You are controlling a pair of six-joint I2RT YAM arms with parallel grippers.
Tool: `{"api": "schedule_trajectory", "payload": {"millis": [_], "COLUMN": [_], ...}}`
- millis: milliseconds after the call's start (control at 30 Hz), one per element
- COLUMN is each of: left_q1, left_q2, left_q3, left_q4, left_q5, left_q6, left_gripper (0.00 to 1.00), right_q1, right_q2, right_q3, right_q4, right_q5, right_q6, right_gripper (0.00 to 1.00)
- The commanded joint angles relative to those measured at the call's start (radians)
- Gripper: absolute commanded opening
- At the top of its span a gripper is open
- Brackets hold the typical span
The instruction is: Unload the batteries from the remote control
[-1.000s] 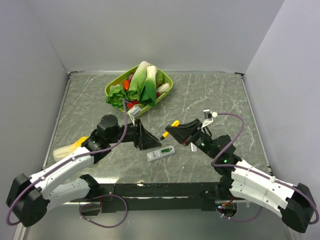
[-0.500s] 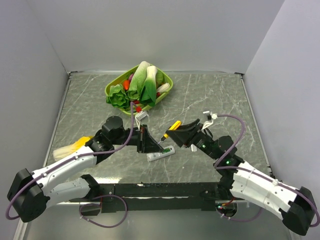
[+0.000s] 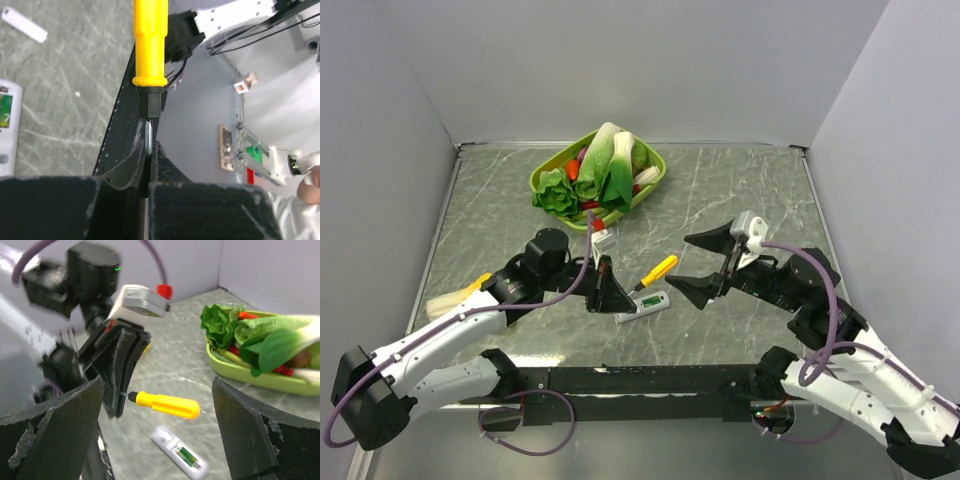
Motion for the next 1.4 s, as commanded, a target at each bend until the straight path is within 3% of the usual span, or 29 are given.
{"api": "schedule_trajectory", "payload": {"millis": [0, 167, 267, 433, 700, 800, 833, 967, 1000, 1033, 1133, 1167, 1200, 1233, 1267, 1300, 1367], "left_q1": [0.000, -0.001, 0.000, 0.000, 0.000, 0.002, 0.000, 0.003, 0.002, 0.003, 0.003, 0.006, 0.008, 0.014, 0.020, 0.029, 0.077], "left_q2": [0.039, 0.050, 0.045, 0.030, 0.027, 0.024, 0.025, 0.025, 0.027, 0.027, 0.045, 0.050, 0.062, 0.067, 0.070, 0.073, 0.068], "left_q3": [0.053, 0.046, 0.049, 0.035, 0.041, 0.037, 0.034, 0.035, 0.037, 0.037, 0.056, 0.066, 0.075, 0.093, 0.099, 0.104, 0.106], "left_q4": [-0.121, -0.085, -0.089, -0.075, -0.077, -0.074, -0.075, -0.083, -0.088, -0.089, -0.101, -0.126, -0.144, -0.166, -0.178, -0.193, -0.192], "left_q5": [0.008, 0.112, 0.135, 0.149, 0.156, 0.150, 0.150, 0.143, 0.140, 0.133, 0.138, 0.115, 0.092, 0.055, -0.025, -0.054, -0.101], "left_q6": [0.140, 0.135, 0.146, 0.154, 0.163, 0.161, 0.163, 0.166, 0.168, 0.169, 0.168, 0.168, 0.171, 0.163, 0.157, 0.151, 0.111], "left_gripper": [0.01, 0.01, 0.01, 0.01, 0.01, 0.01, 0.01, 0.01, 0.01, 0.01, 0.01, 0.04, 0.40, 0.57, 0.81, 0.86, 0.87], "right_q1": [-0.004, -0.007, -0.005, -0.034, -0.077, -0.077, -0.077, -0.079, -0.079, -0.077, -0.077, -0.079, -0.077, -0.077, -0.079, -0.079, -0.079], "right_q2": [0.105, 0.178, 0.178, 0.112, 0.253, 0.267, 0.273, 0.256, 0.241, 0.232, 0.213, 0.209, 0.198, 0.192, 0.181, 0.167, 0.157], "right_q3": [0.124, 0.153, 0.100, 0.021, 0.089, 0.072, 0.069, 0.037, 0.029, 0.006, -0.016, -0.020, -0.025, -0.032, -0.036, -0.033, -0.008], "right_q4": [-0.282, -0.374, -0.321, -0.223, -0.266, -0.238, -0.235, -0.184, -0.169, -0.143, -0.100, -0.100, -0.095, -0.100, -0.107, -0.148, -0.222], "right_q5": [-0.181, -0.257, -0.292, -0.278, -0.436, -0.424, -0.429, -0.446, -0.444, -0.447, -0.487, -0.487, -0.485, -0.460, -0.432, -0.397, -0.288], "right_q6": [-0.262, -0.410, -0.499, -0.461, -0.301, -0.289, -0.280, -0.260, -0.249, -0.235, -0.204, -0.198, -0.182, -0.175, -0.166, -0.154, -0.145], "right_gripper": [0.96, 0.92, 0.89, 0.89, 0.78, 0.61, 0.51, 0.37, 0.31, 0.15, 0.00, 0.00, 0.00, 0.00, 0.00, 0.00, 0.00]}}
